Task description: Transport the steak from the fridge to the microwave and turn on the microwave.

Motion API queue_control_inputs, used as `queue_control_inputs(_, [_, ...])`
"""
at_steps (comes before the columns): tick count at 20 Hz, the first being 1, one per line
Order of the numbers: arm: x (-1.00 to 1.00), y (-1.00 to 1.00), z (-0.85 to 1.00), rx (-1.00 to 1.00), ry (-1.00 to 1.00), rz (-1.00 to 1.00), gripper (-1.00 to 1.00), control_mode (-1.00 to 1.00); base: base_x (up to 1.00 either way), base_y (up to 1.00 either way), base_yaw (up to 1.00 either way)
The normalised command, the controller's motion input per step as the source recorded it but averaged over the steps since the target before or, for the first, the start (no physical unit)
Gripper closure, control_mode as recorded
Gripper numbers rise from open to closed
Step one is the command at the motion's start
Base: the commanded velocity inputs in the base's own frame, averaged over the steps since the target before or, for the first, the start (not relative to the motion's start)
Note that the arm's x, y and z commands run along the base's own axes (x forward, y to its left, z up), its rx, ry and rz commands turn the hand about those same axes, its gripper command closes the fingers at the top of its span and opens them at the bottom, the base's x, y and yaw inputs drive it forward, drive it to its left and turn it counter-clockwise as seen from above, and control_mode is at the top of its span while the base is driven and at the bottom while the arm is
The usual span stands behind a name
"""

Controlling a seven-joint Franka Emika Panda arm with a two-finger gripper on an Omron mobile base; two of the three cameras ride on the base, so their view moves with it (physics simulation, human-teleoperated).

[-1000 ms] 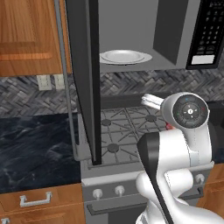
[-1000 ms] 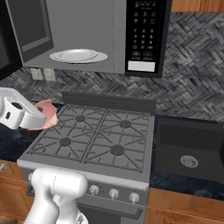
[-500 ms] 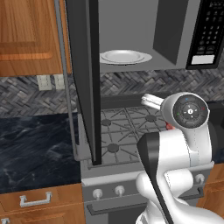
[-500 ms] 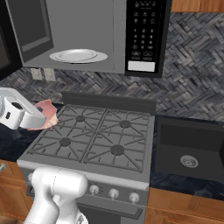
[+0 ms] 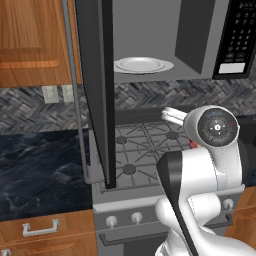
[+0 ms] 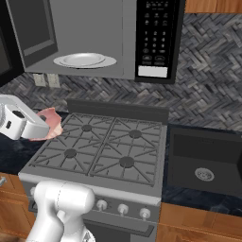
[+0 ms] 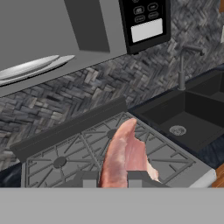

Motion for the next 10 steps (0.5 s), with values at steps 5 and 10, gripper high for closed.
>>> queue_control_inputs(5, [0.00, 0.00, 0.00, 0.00, 0.00, 0.00, 1.00, -1.00, 0.00, 0.00, 0.00])
queue_control_inputs(10, [0.00, 0.00, 0.00, 0.00, 0.00, 0.00, 1.00, -1.00, 0.00, 0.00, 0.00])
